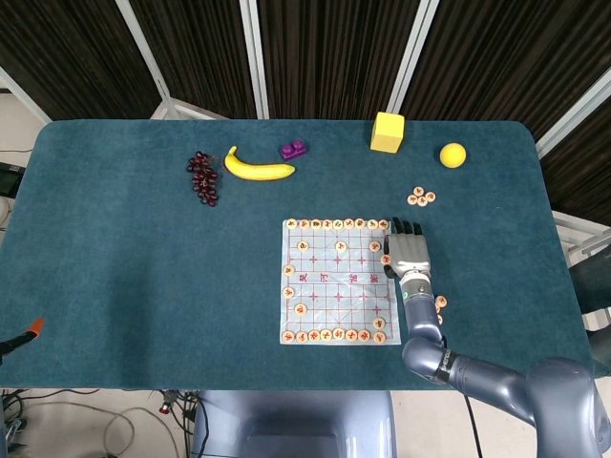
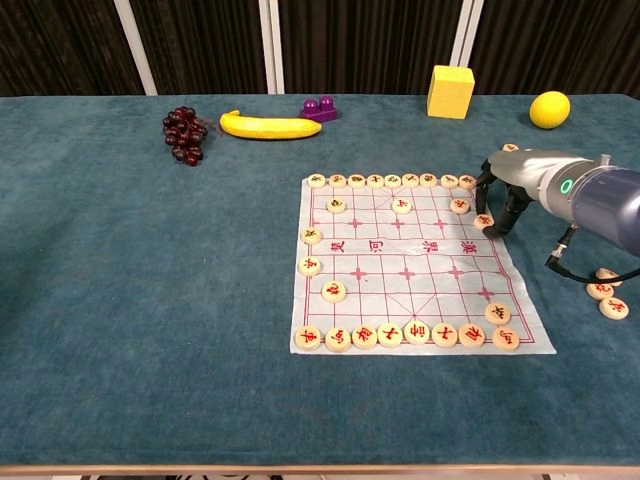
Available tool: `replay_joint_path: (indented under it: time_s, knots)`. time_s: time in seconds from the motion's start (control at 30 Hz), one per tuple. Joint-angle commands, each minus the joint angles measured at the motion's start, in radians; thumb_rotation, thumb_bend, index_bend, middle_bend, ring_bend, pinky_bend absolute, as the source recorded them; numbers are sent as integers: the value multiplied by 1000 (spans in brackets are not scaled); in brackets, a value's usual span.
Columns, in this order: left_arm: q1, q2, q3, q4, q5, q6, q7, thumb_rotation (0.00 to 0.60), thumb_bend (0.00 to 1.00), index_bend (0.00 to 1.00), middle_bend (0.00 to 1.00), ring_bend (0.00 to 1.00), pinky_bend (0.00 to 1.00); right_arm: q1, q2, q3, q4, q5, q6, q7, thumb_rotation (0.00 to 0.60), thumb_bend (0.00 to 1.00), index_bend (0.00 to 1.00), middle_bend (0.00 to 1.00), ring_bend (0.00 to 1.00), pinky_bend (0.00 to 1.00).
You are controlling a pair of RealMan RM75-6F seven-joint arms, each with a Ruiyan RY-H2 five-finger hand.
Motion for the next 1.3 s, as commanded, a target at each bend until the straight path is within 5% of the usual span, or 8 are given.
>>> replay_joint_path:
  time_s: [0.03,0.5,1.3]
  knots:
    - [0,0,0,0,0,0,0,600,40,54,0,0,68,0,2,2,-3,-1,2,0,600,409,494,0,12,46]
    - [-1,-1,0,1,-2,-2,0,600,40,54,0,0,69,22,37,29,-54,18,33,-32,600,409,495,0,13,46]
    - [-4,-5,-2,6,-7,-3,6,600,40,54,0,0,69,62,-25,34,104,75,-43,-51,600,409,495,0,13,46]
